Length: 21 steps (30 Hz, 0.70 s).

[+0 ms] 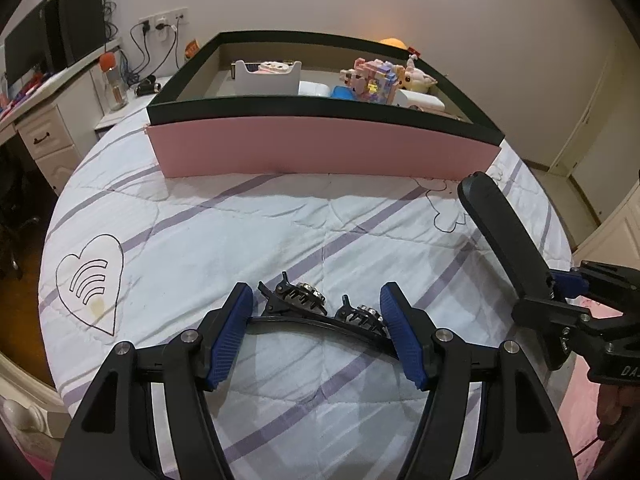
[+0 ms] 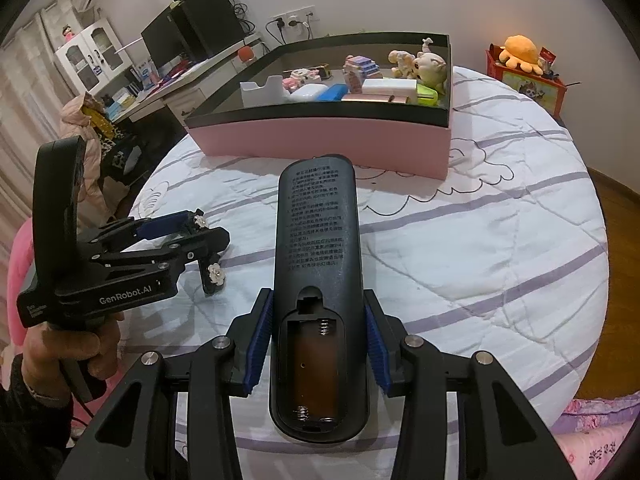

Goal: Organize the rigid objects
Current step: 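Grasp the black hair clip with the left gripper while the right gripper lifts the remote, then carry the hair clip and remote into the box and release both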

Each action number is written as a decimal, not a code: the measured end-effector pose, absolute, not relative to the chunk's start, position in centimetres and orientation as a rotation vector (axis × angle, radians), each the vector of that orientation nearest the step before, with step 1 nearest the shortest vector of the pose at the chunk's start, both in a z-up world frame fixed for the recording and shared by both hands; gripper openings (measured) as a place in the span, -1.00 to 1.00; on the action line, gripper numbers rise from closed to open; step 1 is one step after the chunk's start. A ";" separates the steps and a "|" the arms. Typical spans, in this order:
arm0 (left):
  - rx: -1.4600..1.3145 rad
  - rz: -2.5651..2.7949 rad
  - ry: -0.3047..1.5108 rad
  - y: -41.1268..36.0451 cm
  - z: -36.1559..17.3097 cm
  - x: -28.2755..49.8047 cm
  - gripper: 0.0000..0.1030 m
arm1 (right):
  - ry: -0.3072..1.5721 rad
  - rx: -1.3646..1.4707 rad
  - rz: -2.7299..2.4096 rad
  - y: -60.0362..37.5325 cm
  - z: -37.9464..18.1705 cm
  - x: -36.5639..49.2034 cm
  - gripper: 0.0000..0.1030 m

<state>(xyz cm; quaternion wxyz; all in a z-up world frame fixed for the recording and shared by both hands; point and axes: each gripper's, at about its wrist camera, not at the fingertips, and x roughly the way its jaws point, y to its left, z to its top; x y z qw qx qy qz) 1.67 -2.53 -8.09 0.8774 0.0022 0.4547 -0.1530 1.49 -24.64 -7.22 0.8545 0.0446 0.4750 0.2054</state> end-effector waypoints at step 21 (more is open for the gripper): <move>0.090 -0.316 0.739 -2.9 2.2 8.6 0.30 | 0.848 0.053 0.435 -23.8 0.5 7.7 -0.15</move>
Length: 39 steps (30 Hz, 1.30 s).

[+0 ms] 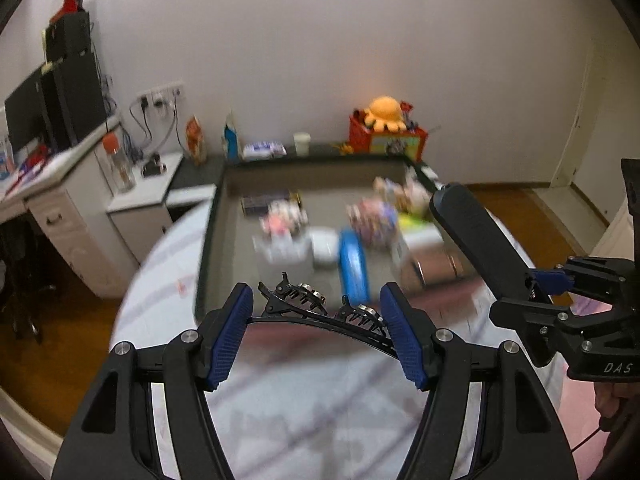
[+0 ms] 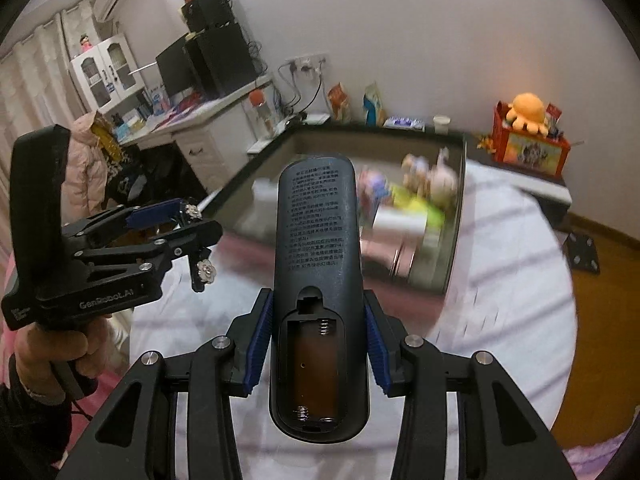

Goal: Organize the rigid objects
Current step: 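Carry the hair clip and remote into the box and release both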

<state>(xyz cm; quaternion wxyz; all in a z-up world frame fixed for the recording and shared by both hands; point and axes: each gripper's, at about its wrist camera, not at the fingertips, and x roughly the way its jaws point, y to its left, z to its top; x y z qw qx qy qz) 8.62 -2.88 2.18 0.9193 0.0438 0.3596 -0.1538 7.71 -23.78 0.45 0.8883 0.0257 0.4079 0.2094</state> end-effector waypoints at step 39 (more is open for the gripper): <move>0.080 -0.213 0.760 -3.1 2.7 18.2 0.99 | 0.826 0.057 0.268 -23.4 1.9 18.1 0.57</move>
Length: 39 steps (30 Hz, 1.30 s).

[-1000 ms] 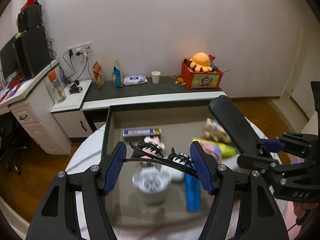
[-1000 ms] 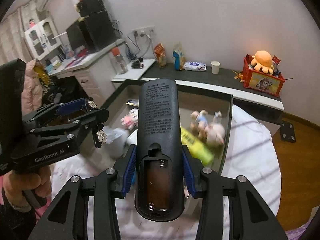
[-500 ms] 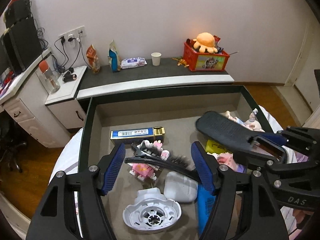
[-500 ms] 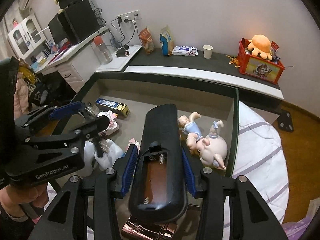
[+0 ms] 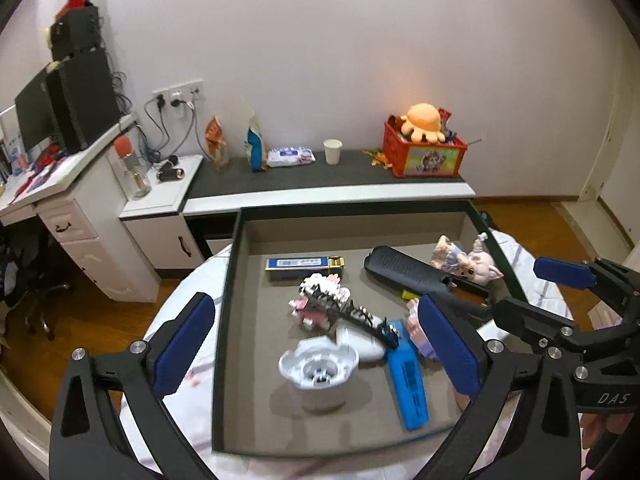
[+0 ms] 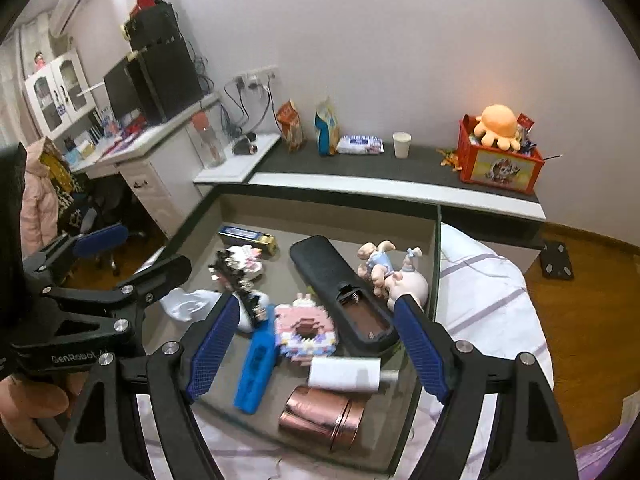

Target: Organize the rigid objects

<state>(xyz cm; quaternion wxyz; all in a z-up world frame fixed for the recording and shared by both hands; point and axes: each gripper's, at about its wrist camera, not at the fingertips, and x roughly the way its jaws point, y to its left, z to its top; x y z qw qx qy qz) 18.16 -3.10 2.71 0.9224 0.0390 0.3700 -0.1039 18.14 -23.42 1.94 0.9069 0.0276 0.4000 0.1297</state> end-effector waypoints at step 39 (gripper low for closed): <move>0.024 -0.124 0.693 0.6 3.4 -6.1 0.99 | 0.712 0.101 0.182 -22.5 3.9 -4.8 1.00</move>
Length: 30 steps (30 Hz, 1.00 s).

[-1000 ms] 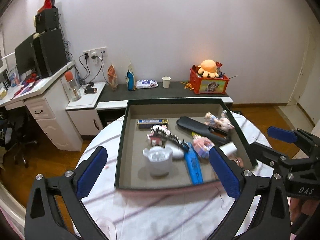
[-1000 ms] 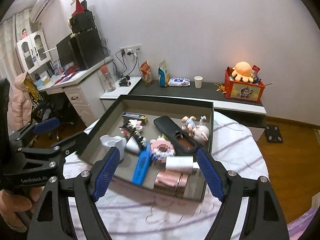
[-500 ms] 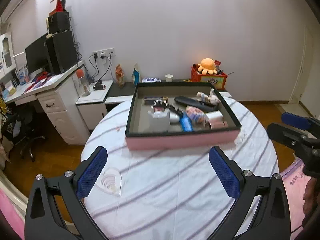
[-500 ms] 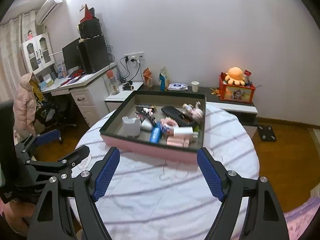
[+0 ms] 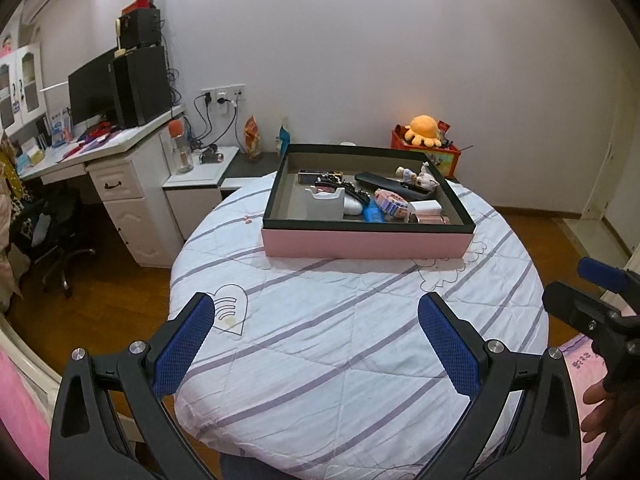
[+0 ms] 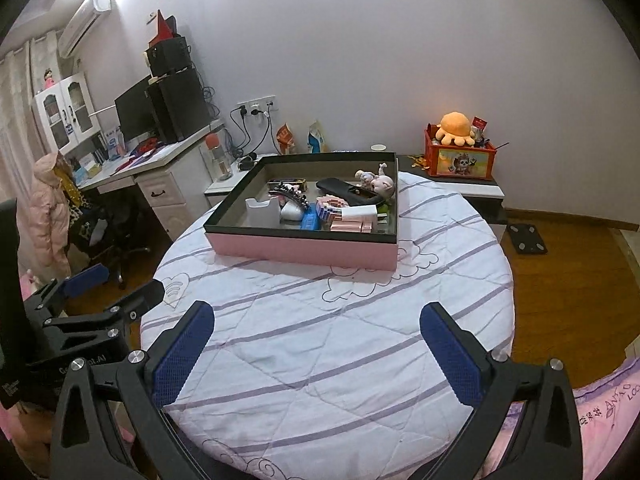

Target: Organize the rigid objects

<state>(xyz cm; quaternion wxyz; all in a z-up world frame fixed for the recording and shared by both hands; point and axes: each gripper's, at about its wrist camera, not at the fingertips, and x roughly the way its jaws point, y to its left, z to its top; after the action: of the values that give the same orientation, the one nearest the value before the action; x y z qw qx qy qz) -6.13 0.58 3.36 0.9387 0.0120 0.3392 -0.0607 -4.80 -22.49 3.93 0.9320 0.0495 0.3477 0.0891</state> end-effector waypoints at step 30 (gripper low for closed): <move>0.026 -0.077 0.703 1.2 4.8 -5.9 0.99 | 0.699 0.108 0.183 -22.2 4.5 -4.6 1.00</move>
<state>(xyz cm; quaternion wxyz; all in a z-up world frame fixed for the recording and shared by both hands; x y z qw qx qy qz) -5.88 1.18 4.75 0.9380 0.0128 0.3443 -0.0379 -4.63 -22.20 4.47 0.9339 0.0529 0.3420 0.0894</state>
